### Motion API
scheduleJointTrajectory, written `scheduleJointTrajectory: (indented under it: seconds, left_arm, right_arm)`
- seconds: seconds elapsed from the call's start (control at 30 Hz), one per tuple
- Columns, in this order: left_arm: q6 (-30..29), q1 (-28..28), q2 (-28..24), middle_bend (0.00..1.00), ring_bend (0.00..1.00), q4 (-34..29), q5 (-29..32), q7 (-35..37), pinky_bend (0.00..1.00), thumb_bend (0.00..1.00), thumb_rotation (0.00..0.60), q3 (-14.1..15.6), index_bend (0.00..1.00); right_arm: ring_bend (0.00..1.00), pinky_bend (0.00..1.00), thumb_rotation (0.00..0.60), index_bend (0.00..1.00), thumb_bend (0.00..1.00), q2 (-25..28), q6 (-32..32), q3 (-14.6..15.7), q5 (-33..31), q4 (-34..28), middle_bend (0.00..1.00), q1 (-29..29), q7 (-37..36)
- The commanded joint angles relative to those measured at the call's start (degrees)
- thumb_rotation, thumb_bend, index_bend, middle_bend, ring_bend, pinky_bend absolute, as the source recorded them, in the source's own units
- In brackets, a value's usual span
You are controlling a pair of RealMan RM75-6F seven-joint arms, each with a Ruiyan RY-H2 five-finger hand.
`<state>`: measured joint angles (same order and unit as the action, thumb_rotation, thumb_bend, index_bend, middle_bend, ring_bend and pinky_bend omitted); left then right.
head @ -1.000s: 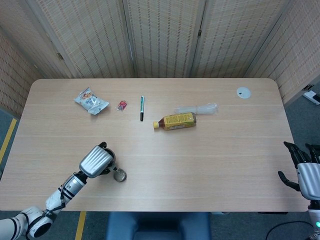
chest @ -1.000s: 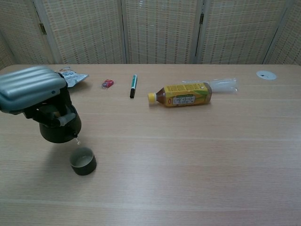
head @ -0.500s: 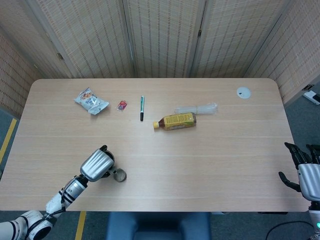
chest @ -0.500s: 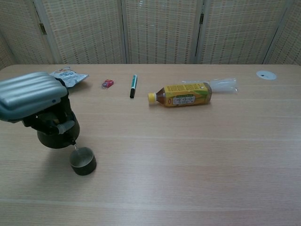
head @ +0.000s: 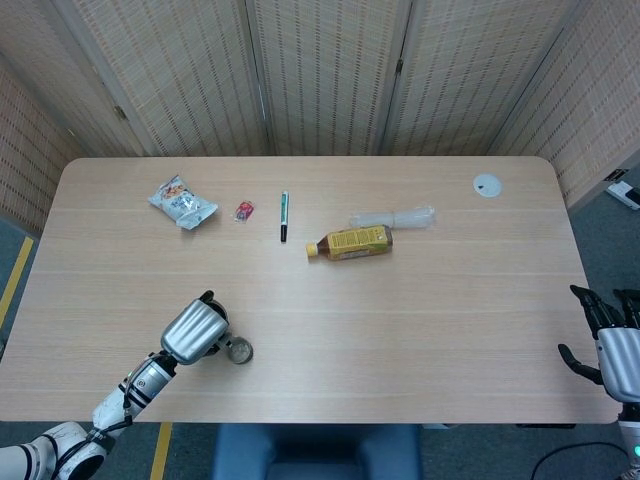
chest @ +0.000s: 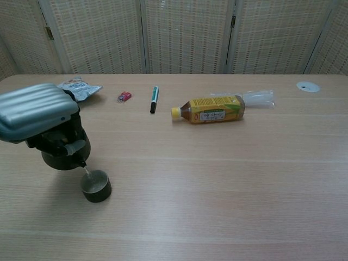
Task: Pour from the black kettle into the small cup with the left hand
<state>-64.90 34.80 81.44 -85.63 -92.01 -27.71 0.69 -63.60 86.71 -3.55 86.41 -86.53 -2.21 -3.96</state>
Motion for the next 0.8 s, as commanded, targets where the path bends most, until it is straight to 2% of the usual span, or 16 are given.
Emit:
scheduleJointTrajectory:
  seconds: [0.03,0.8]
  left_arm:
    - [-0.16,-0.07,0.05,1.00,0.94,0.15,-0.16,-0.32,0.41,0.53,0.538,-0.10,1.00]
    - [-1.39,-0.72,0.46,1.00,0.94,1.19,-1.65,-2.29,0.41,0.53,0.539,-0.40,1.00]
  right_arm:
    - [0.27,0.07,0.600,0.09,0.31,0.00,0.06,-0.01,0.03,-0.01,0.19,0.01,0.00]
    - [0.27,0.07,0.600,0.09,0.31,-0.01,0.56,0.07,0.26,-0.03,0.19,0.32,-0.05]
